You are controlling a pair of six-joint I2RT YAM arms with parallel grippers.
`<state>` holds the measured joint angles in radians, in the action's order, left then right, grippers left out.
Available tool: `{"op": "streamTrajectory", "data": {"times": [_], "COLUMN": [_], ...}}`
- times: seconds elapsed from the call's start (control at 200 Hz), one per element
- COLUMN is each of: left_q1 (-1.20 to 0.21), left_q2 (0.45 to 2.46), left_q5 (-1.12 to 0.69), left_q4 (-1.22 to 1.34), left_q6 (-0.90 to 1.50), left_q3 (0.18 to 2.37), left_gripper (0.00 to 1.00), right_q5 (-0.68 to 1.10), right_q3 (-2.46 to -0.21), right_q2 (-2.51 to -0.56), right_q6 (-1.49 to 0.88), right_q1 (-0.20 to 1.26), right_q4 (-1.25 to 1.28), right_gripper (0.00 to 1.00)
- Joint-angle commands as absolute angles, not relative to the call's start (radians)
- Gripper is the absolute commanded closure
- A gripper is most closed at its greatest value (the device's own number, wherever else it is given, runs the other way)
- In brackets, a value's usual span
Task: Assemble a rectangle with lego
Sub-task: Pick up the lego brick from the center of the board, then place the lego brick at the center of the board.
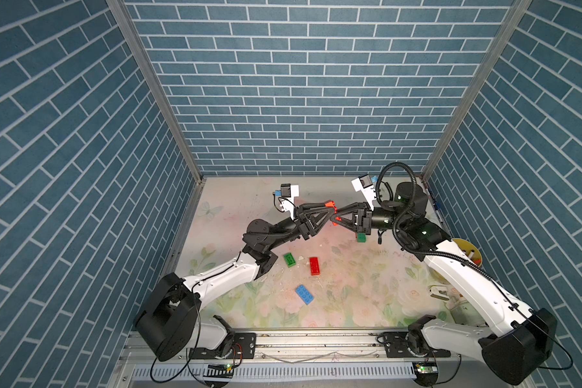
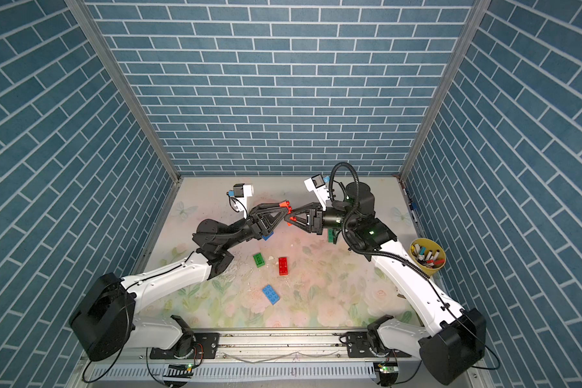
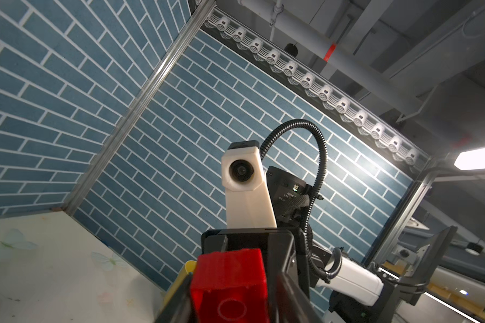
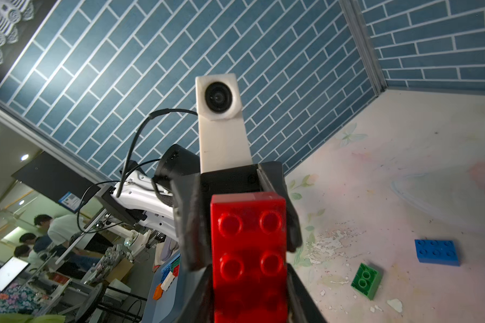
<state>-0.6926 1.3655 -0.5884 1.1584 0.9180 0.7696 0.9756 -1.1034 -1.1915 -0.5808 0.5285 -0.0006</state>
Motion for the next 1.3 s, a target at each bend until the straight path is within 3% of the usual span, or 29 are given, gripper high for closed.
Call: {"op": "streamTrajectory", "data": {"times": [0.0, 0.035, 0.105, 0.27, 0.415, 0.545, 0.825, 1.29], "left_q1": [-0.701, -0.701, -0.697, -0.693, -0.693, -0.693, -0.693, -0.677], "left_q2": [1.314, 1.295, 1.240, 1.095, 1.040, 1.060, 1.135, 1.141], "left_q5": [-0.566, -0.543, -0.470, -0.154, 0.242, 0.412, 0.469, 0.364], "left_q4": [1.074, 1.038, 0.920, 0.565, 0.243, 0.035, -0.098, -0.028], "left_q6": [0.822, 0.798, 0.741, 0.583, 0.547, 0.495, 0.490, 0.436], "left_q3": [0.767, 0.766, 0.757, 0.772, 0.838, 0.896, 0.918, 0.831], "left_gripper": [0.23, 0.19, 0.00, 0.00, 0.00, 0.00, 0.00, 0.00], "right_q5": [0.868, 0.849, 0.797, 0.664, 0.494, 0.293, 0.006, -0.051], "right_q3": [-1.139, -1.147, -1.165, -1.200, -1.231, -1.320, -1.431, -1.534], "right_q2": [-1.188, -1.188, -1.190, -1.224, -1.307, -1.432, -1.684, -1.950], "right_q6": [-0.530, -0.510, -0.472, -0.385, -0.330, -0.296, -0.352, -0.398], "right_q1": [0.532, 0.532, 0.531, 0.533, 0.567, 0.629, 0.669, 0.671], "right_q4": [-0.144, -0.180, -0.256, -0.429, -0.566, -0.707, -0.797, -0.752], "right_gripper": [0.74, 0.74, 0.73, 0.72, 0.72, 0.72, 0.72, 0.71]}}
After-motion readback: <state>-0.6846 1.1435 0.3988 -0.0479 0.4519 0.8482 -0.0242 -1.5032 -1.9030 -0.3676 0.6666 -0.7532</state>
